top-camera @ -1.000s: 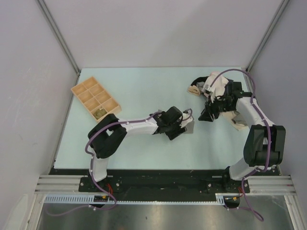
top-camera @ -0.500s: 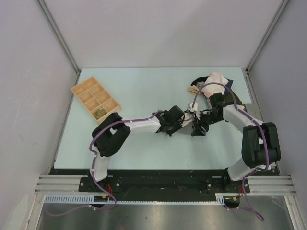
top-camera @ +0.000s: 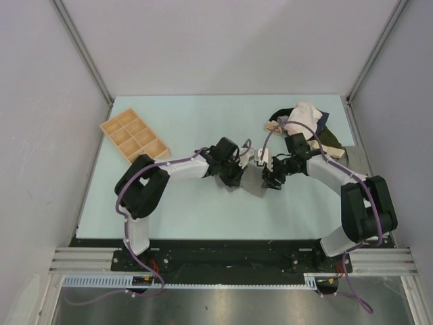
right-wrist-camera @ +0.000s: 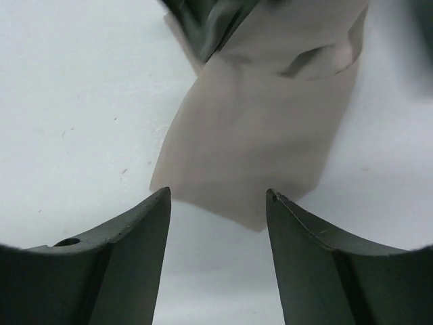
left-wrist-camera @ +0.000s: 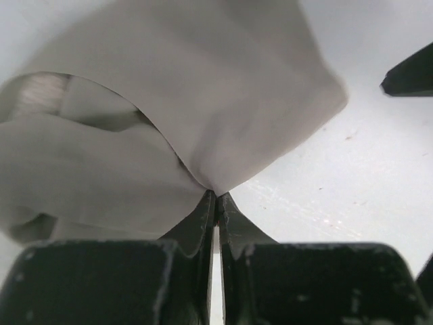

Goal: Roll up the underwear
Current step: Flatten out the underwear at the center of the board, then fold the underwear at the center of the board.

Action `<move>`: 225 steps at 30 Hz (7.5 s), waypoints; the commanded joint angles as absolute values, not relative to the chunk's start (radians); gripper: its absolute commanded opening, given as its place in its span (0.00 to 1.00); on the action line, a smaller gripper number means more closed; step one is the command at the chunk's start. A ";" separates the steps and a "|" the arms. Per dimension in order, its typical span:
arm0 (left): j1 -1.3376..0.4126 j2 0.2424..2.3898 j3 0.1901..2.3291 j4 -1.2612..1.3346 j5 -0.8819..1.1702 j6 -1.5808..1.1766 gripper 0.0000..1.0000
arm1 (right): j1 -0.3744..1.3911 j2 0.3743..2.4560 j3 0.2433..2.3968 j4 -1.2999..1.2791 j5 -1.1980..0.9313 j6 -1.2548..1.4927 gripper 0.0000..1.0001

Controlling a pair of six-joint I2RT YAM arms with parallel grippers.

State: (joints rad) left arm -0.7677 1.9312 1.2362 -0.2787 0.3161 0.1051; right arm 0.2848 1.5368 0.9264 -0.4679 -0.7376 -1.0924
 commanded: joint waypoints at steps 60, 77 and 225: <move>-0.488 1.549 1.317 -0.318 0.722 -0.009 0.07 | 0.394 1.389 1.258 -0.669 -0.655 -1.000 0.00; -0.680 1.443 0.995 -0.353 0.583 -0.163 0.54 | 0.306 1.334 0.955 -0.852 -0.751 -1.097 0.54; -0.465 1.847 1.330 -0.158 0.580 0.020 0.00 | 0.238 2.000 1.589 -0.618 -0.759 -0.745 0.00</move>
